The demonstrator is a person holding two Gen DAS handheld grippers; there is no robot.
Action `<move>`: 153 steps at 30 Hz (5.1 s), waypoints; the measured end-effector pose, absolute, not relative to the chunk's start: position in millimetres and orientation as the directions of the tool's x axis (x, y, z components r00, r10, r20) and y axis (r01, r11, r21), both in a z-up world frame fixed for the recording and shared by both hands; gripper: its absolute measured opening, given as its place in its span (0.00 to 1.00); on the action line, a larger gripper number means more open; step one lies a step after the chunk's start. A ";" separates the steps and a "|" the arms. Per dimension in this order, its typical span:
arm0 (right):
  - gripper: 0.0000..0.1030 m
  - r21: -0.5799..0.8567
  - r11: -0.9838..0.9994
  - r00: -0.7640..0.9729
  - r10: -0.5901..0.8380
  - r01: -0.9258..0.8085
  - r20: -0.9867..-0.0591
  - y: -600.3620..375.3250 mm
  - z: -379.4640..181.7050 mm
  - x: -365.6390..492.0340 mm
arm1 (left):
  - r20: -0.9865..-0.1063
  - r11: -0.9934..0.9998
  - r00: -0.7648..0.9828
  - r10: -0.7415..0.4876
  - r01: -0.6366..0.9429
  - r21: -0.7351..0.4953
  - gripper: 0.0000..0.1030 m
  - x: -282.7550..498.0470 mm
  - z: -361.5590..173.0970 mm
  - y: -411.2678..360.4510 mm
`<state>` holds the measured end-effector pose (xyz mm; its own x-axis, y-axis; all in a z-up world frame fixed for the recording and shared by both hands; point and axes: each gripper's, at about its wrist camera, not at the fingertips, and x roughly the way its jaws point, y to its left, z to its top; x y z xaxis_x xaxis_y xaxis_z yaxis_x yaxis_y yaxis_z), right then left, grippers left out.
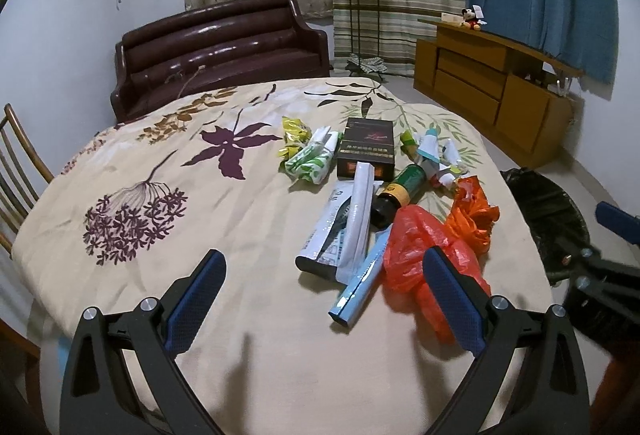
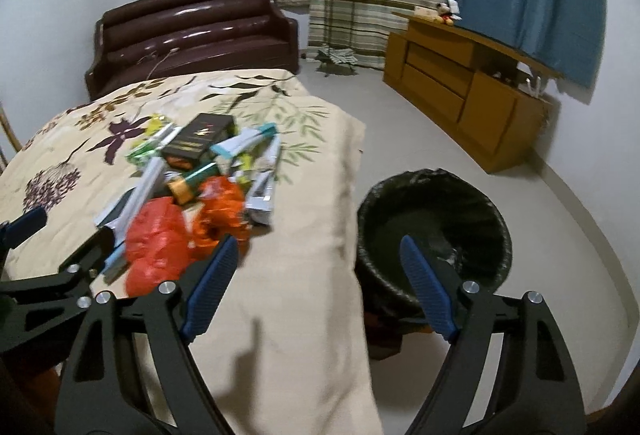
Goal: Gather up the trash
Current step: 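Grasp the red plastic bag with the left tool while the right tool grasps the orange bag, then carry both bags over the black bin and open both tools to drop them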
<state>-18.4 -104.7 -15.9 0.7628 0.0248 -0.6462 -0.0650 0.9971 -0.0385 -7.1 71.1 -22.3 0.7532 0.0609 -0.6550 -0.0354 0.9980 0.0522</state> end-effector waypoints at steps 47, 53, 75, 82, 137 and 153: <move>0.69 -0.008 0.999 0.763 0.022 -0.035 -0.646 -134.5 -21.9 -24.6 | -0.666 0.999 0.745 -0.037 0.052 0.002 0.37 -15.2 -13.7 62.7; 0.66 0.025 0.996 0.750 0.079 -0.082 -0.657 -113.7 -21.2 -14.5 | -0.665 1.000 0.747 0.005 -0.008 -0.001 0.37 -13.2 -16.1 90.9; 0.54 -0.002 0.990 0.687 0.097 -0.141 -0.721 -44.6 -46.3 21.7 | -0.667 0.997 0.744 0.054 -0.073 0.000 0.37 1.3 -30.3 149.7; 0.41 0.015 0.988 0.678 0.116 -0.153 -0.726 -43.5 -51.5 21.6 | -0.668 0.997 0.742 0.059 -0.077 0.002 0.37 2.9 -33.2 152.9; 0.40 -0.006 0.977 0.724 -0.164 0.215 -0.670 -281.9 -55.6 62.1 | -0.653 0.929 0.722 -0.227 0.361 0.076 0.37 88.0 -26.3 -123.5; 0.48 0.013 0.971 0.717 -0.166 0.238 -0.677 -302.0 -68.7 80.4 | -0.670 0.930 0.716 -0.197 0.353 0.104 0.56 106.5 -36.0 -146.7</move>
